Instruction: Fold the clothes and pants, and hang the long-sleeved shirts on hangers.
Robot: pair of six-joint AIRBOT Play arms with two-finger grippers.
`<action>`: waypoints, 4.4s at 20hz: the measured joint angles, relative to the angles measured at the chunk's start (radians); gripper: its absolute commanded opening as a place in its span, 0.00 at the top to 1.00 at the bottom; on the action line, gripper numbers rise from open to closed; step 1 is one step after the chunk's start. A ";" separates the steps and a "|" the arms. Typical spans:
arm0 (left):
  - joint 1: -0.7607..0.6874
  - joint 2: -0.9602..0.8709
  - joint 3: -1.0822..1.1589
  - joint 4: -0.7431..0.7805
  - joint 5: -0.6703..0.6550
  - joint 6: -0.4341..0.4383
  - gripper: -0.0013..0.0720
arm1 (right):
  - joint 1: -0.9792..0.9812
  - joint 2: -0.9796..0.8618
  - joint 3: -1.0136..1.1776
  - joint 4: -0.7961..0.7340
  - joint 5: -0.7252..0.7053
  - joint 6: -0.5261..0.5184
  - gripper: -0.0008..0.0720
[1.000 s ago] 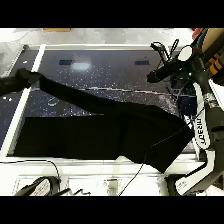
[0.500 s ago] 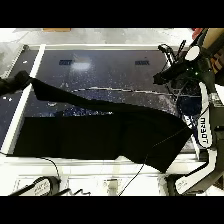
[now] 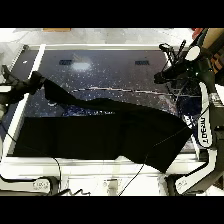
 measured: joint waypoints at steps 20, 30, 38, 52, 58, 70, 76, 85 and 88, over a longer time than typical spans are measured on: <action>0.122 -0.125 0.000 0.438 -0.280 0.107 0.20 | 0.000 -0.008 -0.001 -0.001 -0.017 -0.002 0.97; 0.066 -0.190 0.000 0.461 -0.154 0.127 0.97 | 0.000 -0.009 -0.001 -0.001 -0.028 -0.002 0.97; 0.063 -0.075 0.036 0.463 -0.227 0.127 0.97 | -0.001 -0.009 -0.001 -0.001 -0.038 -0.001 0.97; 0.087 0.473 0.060 0.477 -0.432 0.105 0.97 | -0.001 0.026 -0.007 0.013 0.038 0.067 0.97; 0.084 0.374 0.060 0.509 -0.311 0.104 0.97 | -0.001 0.031 -0.008 0.014 0.038 0.069 0.97; 0.042 0.013 0.060 0.198 -0.019 0.175 0.97 | -0.001 0.031 -0.008 0.011 -0.029 0.069 0.97; 0.055 0.195 0.060 0.222 -0.185 0.289 0.97 | -0.001 0.031 -0.008 0.003 -0.042 0.057 0.97; 0.090 0.505 0.060 0.562 -0.337 0.068 0.98 | -0.001 0.031 -0.008 0.000 -0.048 0.053 0.97; 0.071 0.384 0.060 0.714 -0.369 -0.057 0.98 | -0.001 0.029 -0.008 0.000 -0.056 0.053 0.97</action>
